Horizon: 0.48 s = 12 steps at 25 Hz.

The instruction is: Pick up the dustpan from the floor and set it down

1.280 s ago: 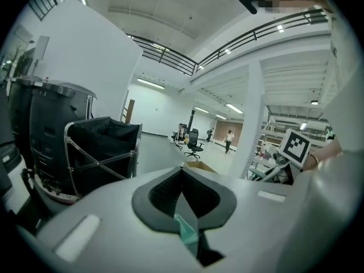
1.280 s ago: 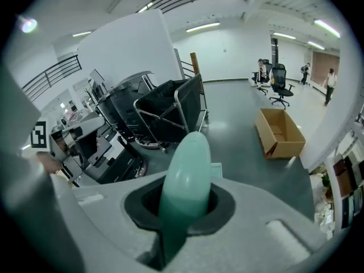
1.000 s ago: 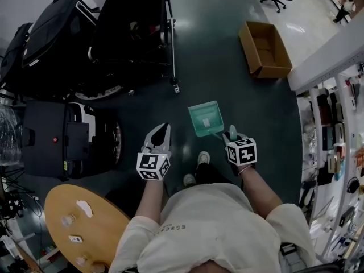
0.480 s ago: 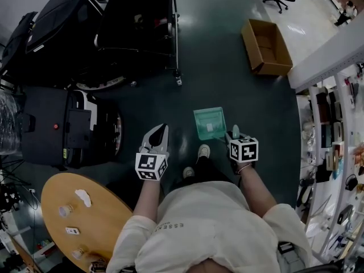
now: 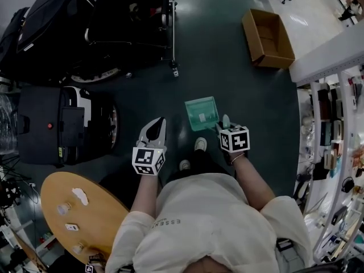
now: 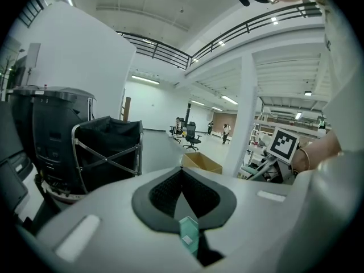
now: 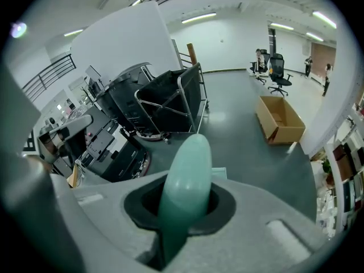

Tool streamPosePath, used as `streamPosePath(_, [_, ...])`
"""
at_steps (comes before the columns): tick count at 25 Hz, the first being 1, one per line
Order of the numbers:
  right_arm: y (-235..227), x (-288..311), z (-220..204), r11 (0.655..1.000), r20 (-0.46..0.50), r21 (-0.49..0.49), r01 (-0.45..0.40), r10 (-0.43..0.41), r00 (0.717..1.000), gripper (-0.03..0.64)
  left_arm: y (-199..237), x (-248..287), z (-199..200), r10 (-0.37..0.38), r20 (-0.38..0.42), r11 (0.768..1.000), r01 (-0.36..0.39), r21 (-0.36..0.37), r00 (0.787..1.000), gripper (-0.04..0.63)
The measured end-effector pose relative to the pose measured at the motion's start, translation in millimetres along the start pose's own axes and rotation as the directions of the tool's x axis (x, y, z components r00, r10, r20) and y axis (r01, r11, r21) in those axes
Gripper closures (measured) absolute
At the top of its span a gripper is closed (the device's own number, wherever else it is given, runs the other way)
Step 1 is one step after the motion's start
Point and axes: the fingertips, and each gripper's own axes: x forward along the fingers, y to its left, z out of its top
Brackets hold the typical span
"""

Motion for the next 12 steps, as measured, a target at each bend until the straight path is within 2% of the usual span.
streamPosePath(8, [-20.8,52.5,34.0,0.998,-0.046,-0.019,-0.055,0.054,0.997,0.585,7.8,52.9,3.0,0.021,-0.024,0.999,-0.022,-0.023,0.999,0.58])
streamPosePath(12, [-33.5,85.8,53.0,0.999,-0.048,-0.018,-0.05,0.049,0.998,0.584,4.2,78.3,1.3,-0.008,-0.043,1.0,0.009,0.028,0.999,0.58])
